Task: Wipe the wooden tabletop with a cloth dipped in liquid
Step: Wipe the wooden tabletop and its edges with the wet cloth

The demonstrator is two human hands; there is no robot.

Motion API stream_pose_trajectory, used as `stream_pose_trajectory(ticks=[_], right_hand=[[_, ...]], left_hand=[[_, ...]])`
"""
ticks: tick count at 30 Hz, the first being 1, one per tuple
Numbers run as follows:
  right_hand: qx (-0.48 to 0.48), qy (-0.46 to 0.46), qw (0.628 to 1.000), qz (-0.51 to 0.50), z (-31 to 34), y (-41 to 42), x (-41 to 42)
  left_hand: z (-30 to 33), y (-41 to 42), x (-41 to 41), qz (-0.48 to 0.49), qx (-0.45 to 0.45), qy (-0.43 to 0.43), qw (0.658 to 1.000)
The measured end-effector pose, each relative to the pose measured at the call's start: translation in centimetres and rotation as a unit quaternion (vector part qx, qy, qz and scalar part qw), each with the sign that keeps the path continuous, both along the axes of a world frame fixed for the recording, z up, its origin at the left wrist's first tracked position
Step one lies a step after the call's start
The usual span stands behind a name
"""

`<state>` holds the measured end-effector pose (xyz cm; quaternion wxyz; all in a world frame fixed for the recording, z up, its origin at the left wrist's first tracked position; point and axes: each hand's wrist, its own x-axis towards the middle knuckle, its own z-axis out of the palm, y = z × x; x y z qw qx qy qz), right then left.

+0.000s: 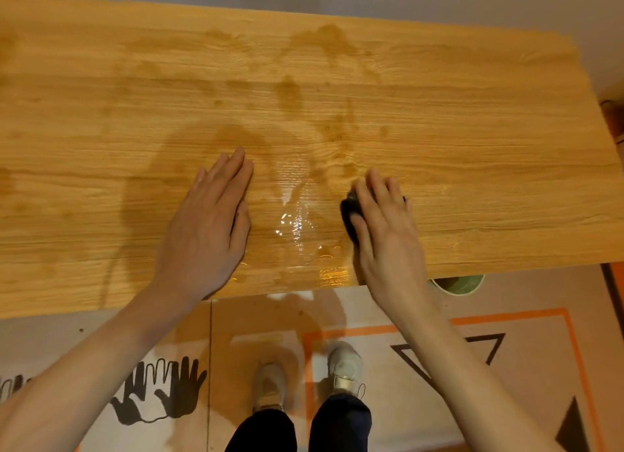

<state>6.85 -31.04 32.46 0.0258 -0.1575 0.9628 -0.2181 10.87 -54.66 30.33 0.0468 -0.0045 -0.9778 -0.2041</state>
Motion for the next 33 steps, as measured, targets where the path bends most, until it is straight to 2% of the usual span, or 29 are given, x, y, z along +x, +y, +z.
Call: stream_pose_trajectory(ticks=[3, 5, 7, 10, 12, 19, 21, 26, 29, 33], right_hand=[[-0.002, 0.010, 0.998, -0.058, -0.4, -2.6, -6.2], [-0.016, 0.020, 0.997, -0.070, -0.6, -3.2, -6.4], [-0.027, 0.035, 0.998, -0.042, -0.4, -2.3, -2.5], [-0.021, 0.004, 0.999, 0.029, 0.0, -0.7, 6.0], [-0.024, -0.003, 0.998, 0.053, 0.1, -0.4, 6.9], [-0.024, 0.031, 0.999, -0.009, -0.7, -5.9, -7.7], [-0.030, 0.037, 0.999, 0.000, -0.8, -5.6, -6.1], [-0.003, 0.007, 0.996, 0.084, 0.2, -2.0, 5.1], [-0.014, 0.023, 0.995, 0.094, -0.3, -3.9, -0.3], [-0.004, 0.063, 0.997, 0.039, -1.5, -8.8, -10.6]], left_hand=[[0.2, 0.1, 0.0, 0.004, 0.001, 0.001, 1.000], [0.3, 0.0, 0.0, 0.006, 0.003, -0.002, 1.000], [0.3, 0.2, 0.1, 0.007, 0.001, -0.007, 1.000], [0.3, 0.2, 0.1, 0.005, -0.001, -0.014, 1.000], [0.3, 0.2, 0.1, 0.004, -0.002, -0.013, 1.000], [0.4, 0.1, 0.0, 0.008, 0.002, -0.020, 1.000], [0.5, 0.2, -0.1, 0.009, 0.000, -0.022, 1.000], [0.6, 0.3, -0.3, 0.011, 0.017, -0.020, 1.000], [0.7, 0.3, -0.4, 0.011, 0.035, -0.015, 0.999], [0.5, 0.3, -0.4, 0.010, 0.051, -0.019, 0.998]])
